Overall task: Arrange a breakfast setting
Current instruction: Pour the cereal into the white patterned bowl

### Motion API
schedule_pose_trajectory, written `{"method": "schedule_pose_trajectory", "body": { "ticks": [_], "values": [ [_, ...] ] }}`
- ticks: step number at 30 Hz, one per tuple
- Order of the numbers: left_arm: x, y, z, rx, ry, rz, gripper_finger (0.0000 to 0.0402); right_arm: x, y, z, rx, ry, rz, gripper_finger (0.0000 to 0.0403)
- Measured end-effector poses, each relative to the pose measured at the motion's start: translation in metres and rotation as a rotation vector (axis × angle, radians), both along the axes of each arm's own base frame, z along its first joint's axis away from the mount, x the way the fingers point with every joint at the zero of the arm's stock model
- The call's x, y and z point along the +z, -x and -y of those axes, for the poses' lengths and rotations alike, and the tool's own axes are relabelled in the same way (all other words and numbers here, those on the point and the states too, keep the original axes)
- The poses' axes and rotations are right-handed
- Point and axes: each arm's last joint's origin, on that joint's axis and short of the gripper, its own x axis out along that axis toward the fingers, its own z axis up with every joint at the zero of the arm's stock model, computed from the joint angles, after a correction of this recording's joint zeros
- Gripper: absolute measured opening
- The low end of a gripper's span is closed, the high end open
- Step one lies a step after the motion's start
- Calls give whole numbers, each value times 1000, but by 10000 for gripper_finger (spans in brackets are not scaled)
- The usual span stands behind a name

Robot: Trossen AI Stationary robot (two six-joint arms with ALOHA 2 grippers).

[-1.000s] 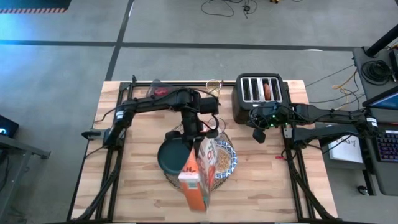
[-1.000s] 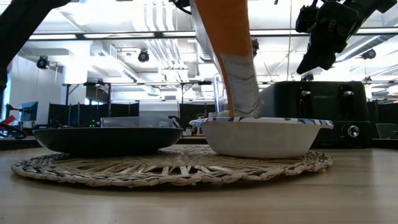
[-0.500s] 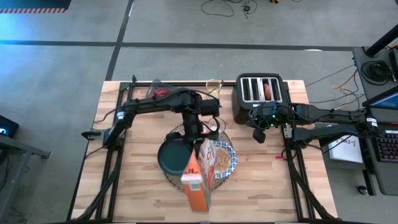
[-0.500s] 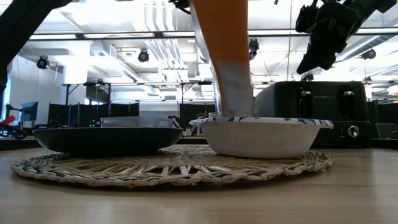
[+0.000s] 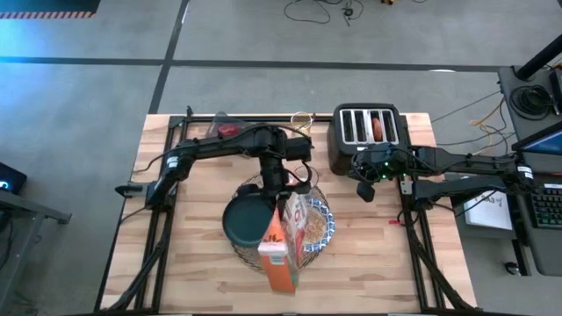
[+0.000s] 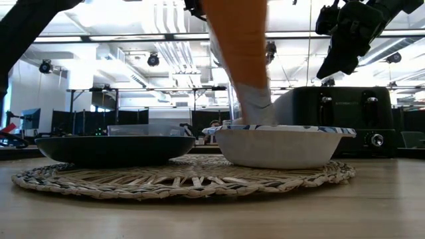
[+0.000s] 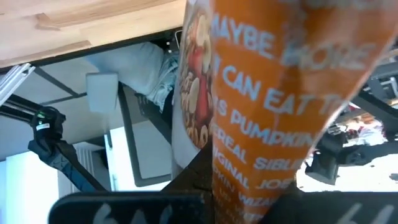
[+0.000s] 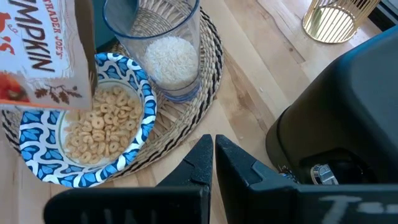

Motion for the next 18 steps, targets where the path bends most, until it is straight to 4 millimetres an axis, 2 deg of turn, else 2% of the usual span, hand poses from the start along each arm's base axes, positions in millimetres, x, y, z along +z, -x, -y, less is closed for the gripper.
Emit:
{"method": "schedule_pose_trajectory", "body": {
  "ticks": [10, 18],
  "values": [
    [3, 3, 8, -61, -39, 65, 0, 0, 0, 0, 0, 0, 0, 9],
    [17, 15, 28, -118, -148, 135, 0, 0, 0, 0, 0, 0, 0, 9]
  ]
}}
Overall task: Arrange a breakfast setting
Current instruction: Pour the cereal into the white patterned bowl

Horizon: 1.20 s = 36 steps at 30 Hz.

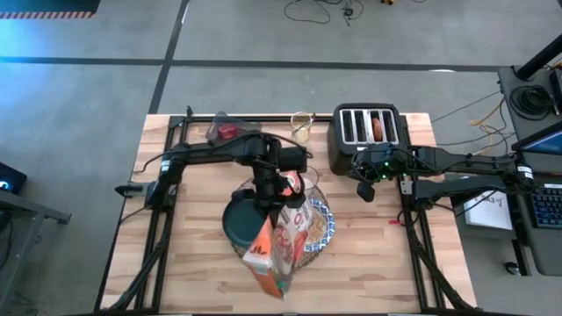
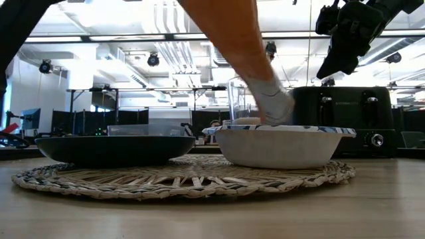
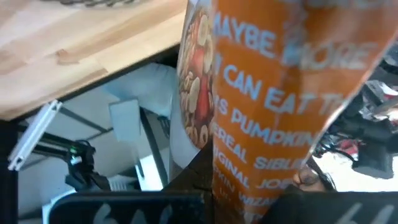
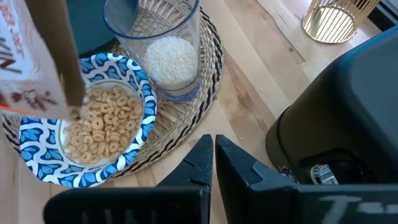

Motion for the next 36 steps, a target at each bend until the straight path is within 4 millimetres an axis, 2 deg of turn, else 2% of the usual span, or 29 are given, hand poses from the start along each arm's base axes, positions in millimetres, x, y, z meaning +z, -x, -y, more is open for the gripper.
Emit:
{"method": "schedule_pose_trajectory", "body": {
  "ticks": [6, 11, 17, 21, 28, 36],
  "values": [
    [16, 16, 24, -54, -141, 82, 0, 0, 0, 0, 0, 0, 0, 9],
    [27, 32, 55, -145, -262, 166, 0, 0, 0, 0, 0, 0, 0, 9],
    [43, 59, 81, -189, -466, 269, 0, 0, 0, 0, 0, 0, 0, 9],
    [48, 78, 91, -223, -686, 346, 0, 0, 0, 0, 0, 0, 0, 9],
    [48, 108, 108, -366, -910, 441, 0, 0, 0, 0, 0, 0, 0, 9],
    [44, 155, 101, -390, -1253, 486, 0, 0, 0, 0, 0, 0, 0, 9]
  ]
}}
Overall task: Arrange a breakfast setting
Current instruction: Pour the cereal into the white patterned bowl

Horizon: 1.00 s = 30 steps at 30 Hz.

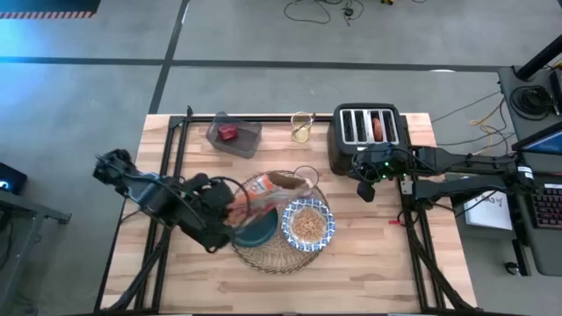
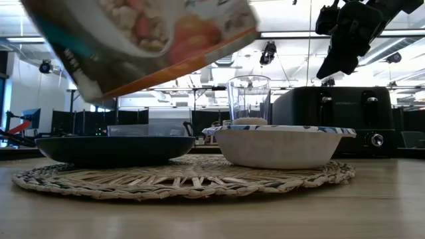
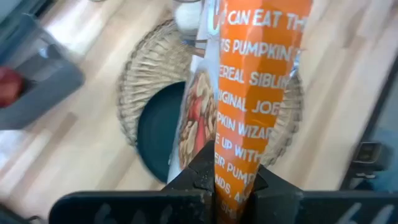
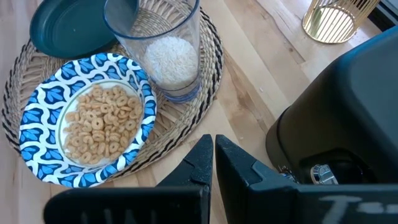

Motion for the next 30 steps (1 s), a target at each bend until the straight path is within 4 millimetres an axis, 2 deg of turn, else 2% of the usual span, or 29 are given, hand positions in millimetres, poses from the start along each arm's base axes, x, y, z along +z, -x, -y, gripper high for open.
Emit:
{"method": "schedule_pose_trajectory", "body": {
  "ticks": [6, 10, 23, 30],
  "values": [
    [-6, 22, -13, -2, 16, 0, 0, 0, 0, 0, 0, 0, 0, 9],
    [-2, 34, -22, 0, -26, 45, 0, 0, 0, 0, 0, 0, 0, 9],
    [9, 44, -37, 89, -457, 227, 0, 0, 0, 0, 0, 0, 0, 9],
    [-5, 46, -41, 219, -674, 346, 0, 0, 0, 0, 0, 0, 0, 9]
  ]
}}
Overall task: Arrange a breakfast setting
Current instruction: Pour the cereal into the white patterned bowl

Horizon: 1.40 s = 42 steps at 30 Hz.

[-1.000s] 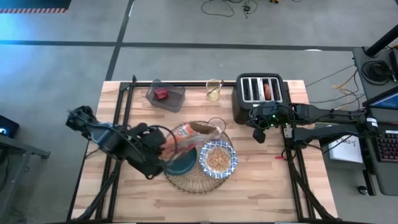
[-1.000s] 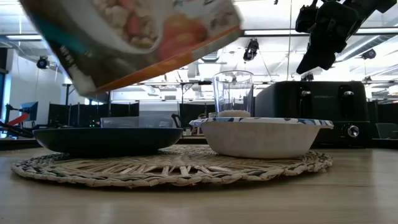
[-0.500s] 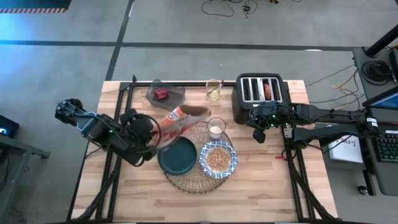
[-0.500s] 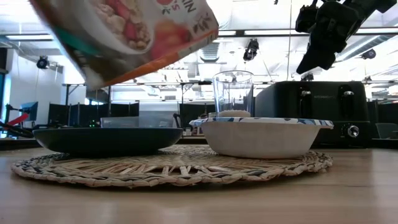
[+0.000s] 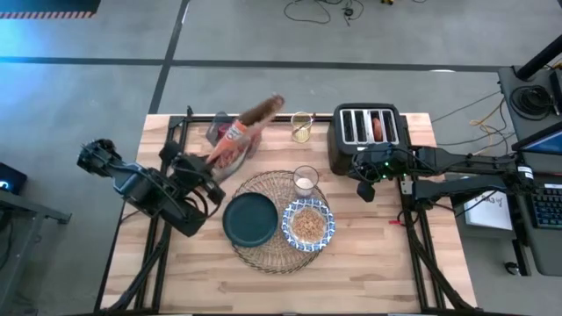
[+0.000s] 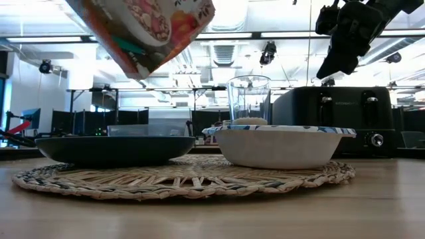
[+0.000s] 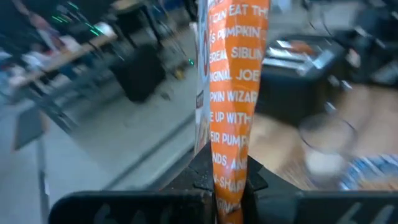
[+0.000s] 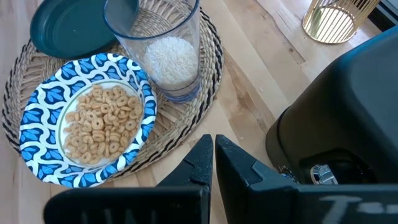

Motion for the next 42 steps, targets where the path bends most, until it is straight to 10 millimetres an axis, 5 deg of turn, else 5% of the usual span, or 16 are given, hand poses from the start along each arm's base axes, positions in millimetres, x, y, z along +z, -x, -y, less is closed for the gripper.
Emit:
{"method": "schedule_pose_trajectory", "body": {
  "ticks": [9, 19, 42],
  "values": [
    [-44, 23, -17, 94, -185, 176, 0, 0, 0, 0, 0, 0, 0, 9],
    [-93, 60, -48, 180, -84, 264, 0, 0, 0, 0, 0, 0, 0, 9],
    [-153, 119, -94, 403, 32, 246, 0, 0, 0, 0, 1, 0, 0, 9]
  ]
}}
